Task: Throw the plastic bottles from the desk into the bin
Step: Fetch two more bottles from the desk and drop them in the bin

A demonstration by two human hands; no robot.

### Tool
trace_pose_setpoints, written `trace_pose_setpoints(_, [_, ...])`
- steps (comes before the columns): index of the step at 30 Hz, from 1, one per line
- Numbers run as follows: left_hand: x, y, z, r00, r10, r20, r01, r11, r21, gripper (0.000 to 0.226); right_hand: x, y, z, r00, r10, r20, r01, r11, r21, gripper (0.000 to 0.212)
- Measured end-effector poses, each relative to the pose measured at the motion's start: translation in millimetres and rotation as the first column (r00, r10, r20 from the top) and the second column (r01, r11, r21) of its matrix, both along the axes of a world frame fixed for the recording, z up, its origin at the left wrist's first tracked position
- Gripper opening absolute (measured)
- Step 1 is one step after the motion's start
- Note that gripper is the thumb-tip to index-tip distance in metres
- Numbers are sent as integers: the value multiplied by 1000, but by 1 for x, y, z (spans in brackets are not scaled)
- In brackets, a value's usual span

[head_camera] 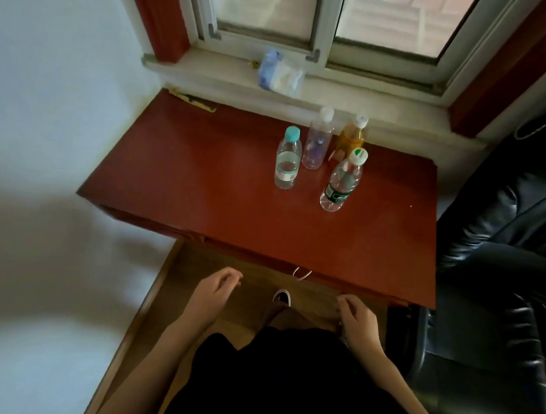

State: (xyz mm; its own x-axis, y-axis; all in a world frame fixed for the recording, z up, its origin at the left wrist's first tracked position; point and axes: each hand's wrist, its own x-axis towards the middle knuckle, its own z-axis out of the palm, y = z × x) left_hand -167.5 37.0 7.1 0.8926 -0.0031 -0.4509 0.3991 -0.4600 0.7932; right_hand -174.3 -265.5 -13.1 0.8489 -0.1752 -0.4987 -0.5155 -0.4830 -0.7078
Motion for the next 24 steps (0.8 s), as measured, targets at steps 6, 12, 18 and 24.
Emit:
trace_pose_setpoints(6, [97, 5, 2, 998, 55, -22, -56, 997, -43, 28, 106, 8, 15, 994, -10, 110, 9, 1000, 7, 15])
trace_pose_setpoints(12, [178, 4, 17, 994, 63, 86, -59, 997, -41, 28, 177, 12, 32, 956, -156, 250, 150, 988, 43, 37])
trace_pose_setpoints(18, [247, 2, 7, 992, -109, 70, 107, 994, 26, 58, 208, 16, 11, 960, -189, 208, 191, 982, 10, 78])
trace_pose_setpoints(24, [306, -4, -23, 956, -291, 30, 291, 957, -7, 91, 231, 33, -6, 940, -288, 183, 284, 958, 50, 67])
